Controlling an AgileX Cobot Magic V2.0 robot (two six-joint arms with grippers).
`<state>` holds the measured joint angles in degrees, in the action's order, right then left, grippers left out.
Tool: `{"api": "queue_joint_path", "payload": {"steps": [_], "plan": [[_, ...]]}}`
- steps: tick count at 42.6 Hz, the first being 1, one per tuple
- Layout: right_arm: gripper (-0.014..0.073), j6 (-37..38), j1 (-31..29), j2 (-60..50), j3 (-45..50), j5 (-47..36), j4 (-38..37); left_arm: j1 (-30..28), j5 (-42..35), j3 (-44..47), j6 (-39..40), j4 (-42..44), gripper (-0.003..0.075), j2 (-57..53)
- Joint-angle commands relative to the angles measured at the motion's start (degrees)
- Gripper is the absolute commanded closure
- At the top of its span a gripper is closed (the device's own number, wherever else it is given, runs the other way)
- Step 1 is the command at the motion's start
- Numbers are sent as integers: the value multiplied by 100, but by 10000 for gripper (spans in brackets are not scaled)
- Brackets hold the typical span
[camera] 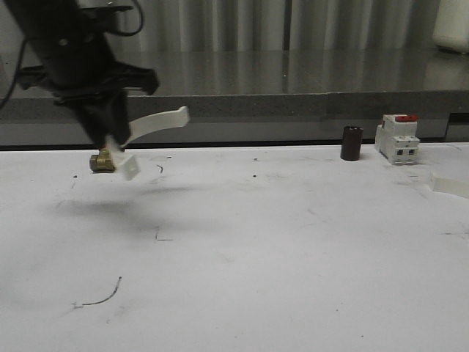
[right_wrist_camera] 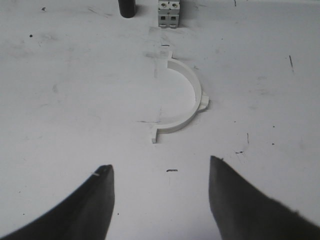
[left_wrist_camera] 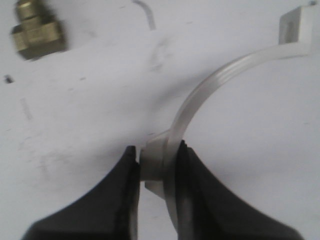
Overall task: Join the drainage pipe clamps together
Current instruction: 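Lift the clamp half and carry it to the table center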
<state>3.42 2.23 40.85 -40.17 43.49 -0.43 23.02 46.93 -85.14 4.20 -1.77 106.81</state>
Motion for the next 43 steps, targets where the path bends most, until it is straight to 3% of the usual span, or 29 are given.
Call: {"api": "queue_joint_path", "payload": {"steps": [1,12,25,36,43], "plan": [[144,-17,-31,21,-168,-313,-78,550,11,-530,624,282,741,-261],[144,-17,-31,21,-168,-313,-78,1491,849,-1799,2127,1347,740,691],[144,-17,-31,21,-168,-313,-78,1570,1224,-2430,3681,1371,740,1569],[144,-17,-31,21,-168,-308,-78,1584,1010,-2430,4227,994,740,1852],[144,-17,-31,21,-168,-314,-78,1621,1110,-2430,4367,1218,740,2000]]}}
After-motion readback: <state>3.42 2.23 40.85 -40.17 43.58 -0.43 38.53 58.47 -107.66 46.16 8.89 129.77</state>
